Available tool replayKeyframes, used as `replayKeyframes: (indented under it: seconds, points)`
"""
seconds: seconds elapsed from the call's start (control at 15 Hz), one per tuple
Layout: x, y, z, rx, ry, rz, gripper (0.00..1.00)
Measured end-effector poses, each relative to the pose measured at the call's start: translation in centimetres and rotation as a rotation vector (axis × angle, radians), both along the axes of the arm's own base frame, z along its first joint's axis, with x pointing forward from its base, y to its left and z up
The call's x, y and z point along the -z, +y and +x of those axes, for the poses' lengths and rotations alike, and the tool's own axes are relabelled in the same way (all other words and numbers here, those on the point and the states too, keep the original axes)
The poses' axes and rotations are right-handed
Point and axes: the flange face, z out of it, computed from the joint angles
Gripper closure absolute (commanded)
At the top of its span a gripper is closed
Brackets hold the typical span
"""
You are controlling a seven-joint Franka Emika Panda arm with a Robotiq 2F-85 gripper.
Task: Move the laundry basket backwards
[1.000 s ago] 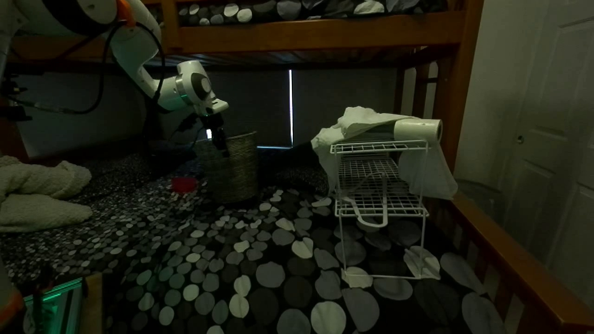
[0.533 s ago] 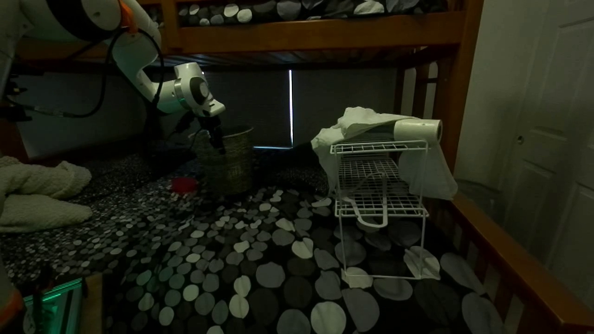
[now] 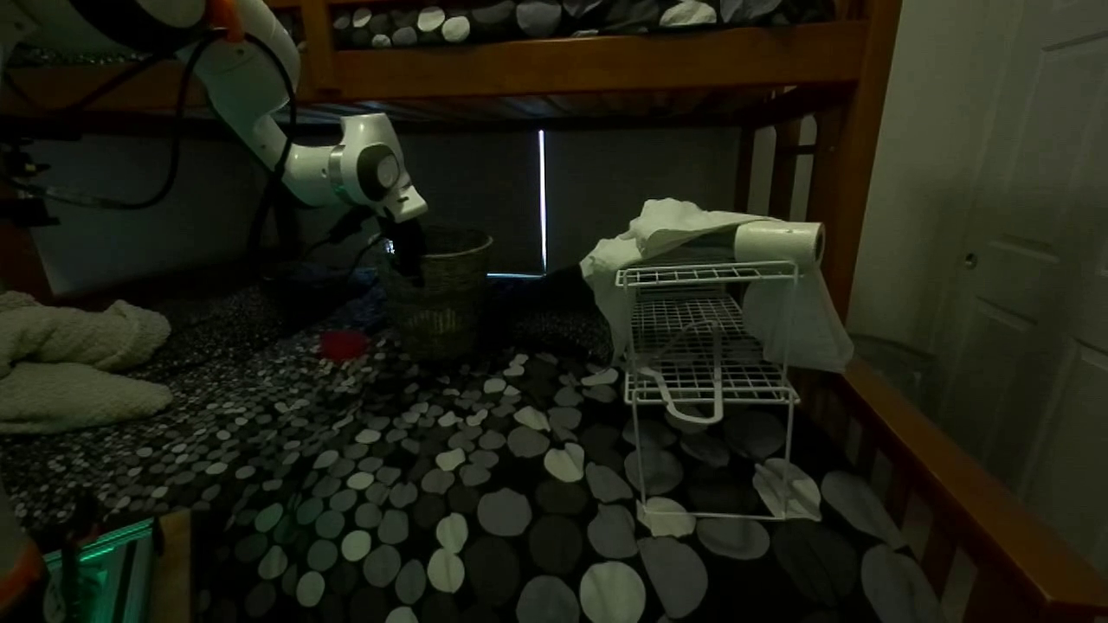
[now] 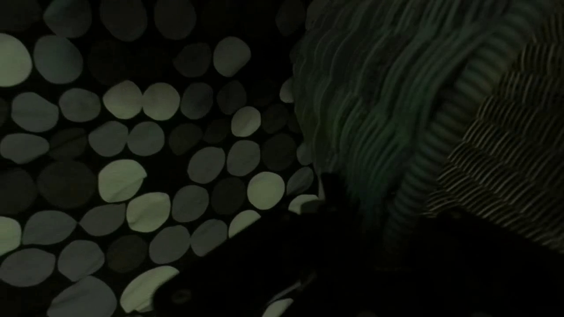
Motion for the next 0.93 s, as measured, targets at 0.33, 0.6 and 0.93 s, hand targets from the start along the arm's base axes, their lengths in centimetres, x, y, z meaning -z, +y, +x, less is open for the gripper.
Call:
replayKeyframes:
  seconds: [0.33, 0.6, 0.93]
  points:
    - [0.7, -1.1, -0.8, 0.028, 0.016, 0.042, 0.37]
    - [-4.4, -1.6, -1.9, -0.029, -0.118, 0.098, 0.05]
    - [-10.0, -2.6, -8.7, -0.261, -0.339, 0.148, 0.00]
